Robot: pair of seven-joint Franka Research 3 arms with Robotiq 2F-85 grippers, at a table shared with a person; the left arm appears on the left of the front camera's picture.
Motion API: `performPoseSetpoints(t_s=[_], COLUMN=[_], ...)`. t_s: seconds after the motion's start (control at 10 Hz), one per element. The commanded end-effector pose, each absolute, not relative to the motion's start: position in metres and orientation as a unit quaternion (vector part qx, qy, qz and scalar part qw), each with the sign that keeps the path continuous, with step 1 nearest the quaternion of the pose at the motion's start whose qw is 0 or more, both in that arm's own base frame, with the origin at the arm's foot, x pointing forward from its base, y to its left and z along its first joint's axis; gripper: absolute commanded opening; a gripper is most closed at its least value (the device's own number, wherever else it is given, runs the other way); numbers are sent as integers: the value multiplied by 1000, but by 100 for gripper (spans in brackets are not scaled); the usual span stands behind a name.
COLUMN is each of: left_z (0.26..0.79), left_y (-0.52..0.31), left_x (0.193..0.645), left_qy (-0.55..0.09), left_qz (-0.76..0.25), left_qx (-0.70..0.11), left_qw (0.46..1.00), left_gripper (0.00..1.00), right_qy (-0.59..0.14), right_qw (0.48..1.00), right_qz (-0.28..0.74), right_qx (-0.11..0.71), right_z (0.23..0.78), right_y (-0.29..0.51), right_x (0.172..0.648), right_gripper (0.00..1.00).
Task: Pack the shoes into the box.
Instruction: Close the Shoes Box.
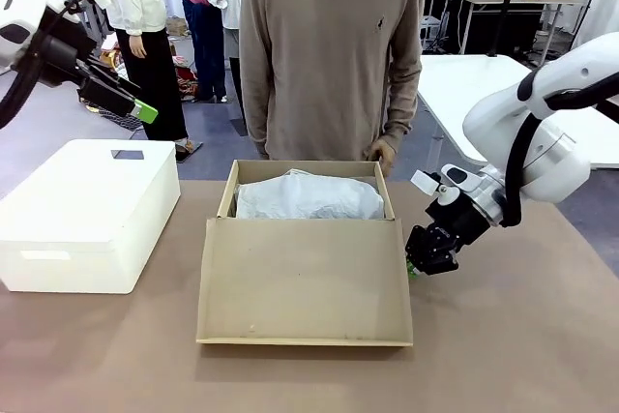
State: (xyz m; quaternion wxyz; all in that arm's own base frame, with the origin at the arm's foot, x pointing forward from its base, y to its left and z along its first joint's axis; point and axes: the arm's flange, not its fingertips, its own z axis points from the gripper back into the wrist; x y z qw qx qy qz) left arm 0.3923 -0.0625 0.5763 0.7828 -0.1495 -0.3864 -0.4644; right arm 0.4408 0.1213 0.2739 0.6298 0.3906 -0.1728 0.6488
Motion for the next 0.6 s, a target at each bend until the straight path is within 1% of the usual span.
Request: performPoseSetpoints(t_s=[0.0,0.5], left_z=[576,576], left_y=[-60,-60], left_x=[394,394], left_qy=[-392,-392], left_qz=[-472,-472], left_qx=[-158,-158], left_qw=[774,774], left_gripper=[100,100], right_qy=[-198,-189], right_qw=[620,594], right_qz=[660,654], right_qx=[376,427], right_z=[262,271], right_y=[132,135], right_x=[440,432], right_gripper=[0,0])
